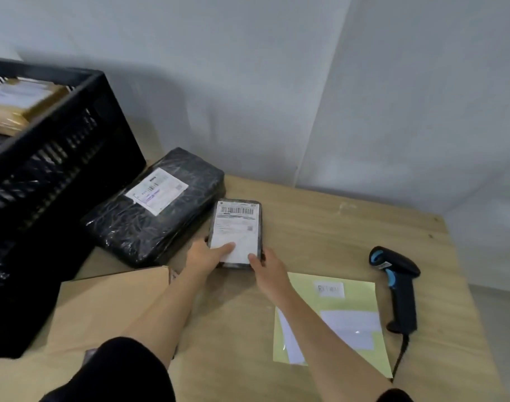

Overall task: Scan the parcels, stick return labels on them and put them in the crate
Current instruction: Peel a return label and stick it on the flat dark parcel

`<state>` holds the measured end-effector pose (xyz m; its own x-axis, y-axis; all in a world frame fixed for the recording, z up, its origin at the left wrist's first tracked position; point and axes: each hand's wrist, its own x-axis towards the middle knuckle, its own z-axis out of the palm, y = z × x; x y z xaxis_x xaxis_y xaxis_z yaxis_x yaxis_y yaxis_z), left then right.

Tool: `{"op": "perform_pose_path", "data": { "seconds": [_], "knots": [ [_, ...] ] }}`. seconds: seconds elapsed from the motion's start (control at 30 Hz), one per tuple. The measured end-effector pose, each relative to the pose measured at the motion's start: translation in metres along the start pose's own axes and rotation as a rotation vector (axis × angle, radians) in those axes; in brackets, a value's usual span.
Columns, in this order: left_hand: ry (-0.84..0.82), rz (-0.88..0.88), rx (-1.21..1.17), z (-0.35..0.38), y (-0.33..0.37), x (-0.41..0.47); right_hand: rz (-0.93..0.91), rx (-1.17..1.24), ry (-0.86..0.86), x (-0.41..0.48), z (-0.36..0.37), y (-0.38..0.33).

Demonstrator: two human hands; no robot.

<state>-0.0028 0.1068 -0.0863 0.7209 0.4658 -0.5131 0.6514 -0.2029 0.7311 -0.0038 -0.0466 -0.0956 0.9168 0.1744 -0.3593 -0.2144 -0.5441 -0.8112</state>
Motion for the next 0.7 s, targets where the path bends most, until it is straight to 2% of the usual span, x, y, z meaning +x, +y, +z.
{"op": "perform_pose_path", "data": {
  "seconds": [0.1,0.17,0.2,0.3,0.37,0.4,0.47,0.57,0.7],
  "knots": [
    [-0.099,-0.042,-0.232,0.013,-0.002,0.004,0.032,0.053,0.075,0.003,-0.008,0.002],
    [-0.145,-0.062,-0.252,0.025,0.003,0.005,0.007,0.049,0.113,0.001,-0.026,0.008],
    [-0.161,-0.061,-0.256,0.031,0.007,0.004,-0.025,0.014,0.191,0.0,-0.037,0.013],
    [-0.16,-0.026,-0.321,0.055,0.019,-0.007,-0.016,-0.115,0.683,-0.013,-0.076,0.035],
    [-0.178,0.018,-0.349,0.07,0.025,-0.018,0.191,-0.126,0.977,-0.027,-0.099,0.055],
    [-0.205,0.021,-0.38,0.077,0.025,-0.024,0.312,-0.122,1.04,-0.033,-0.109,0.065],
    [-0.266,0.0,-0.446,0.087,0.024,-0.031,0.463,-0.119,1.041,-0.043,-0.126,0.084],
    [-0.312,0.013,-0.423,0.09,0.024,-0.038,0.574,-0.097,0.893,-0.043,-0.147,0.102],
    [-0.306,0.037,-0.432,0.081,0.025,-0.044,0.6,-0.046,0.775,-0.035,-0.164,0.115]
  ]
}}
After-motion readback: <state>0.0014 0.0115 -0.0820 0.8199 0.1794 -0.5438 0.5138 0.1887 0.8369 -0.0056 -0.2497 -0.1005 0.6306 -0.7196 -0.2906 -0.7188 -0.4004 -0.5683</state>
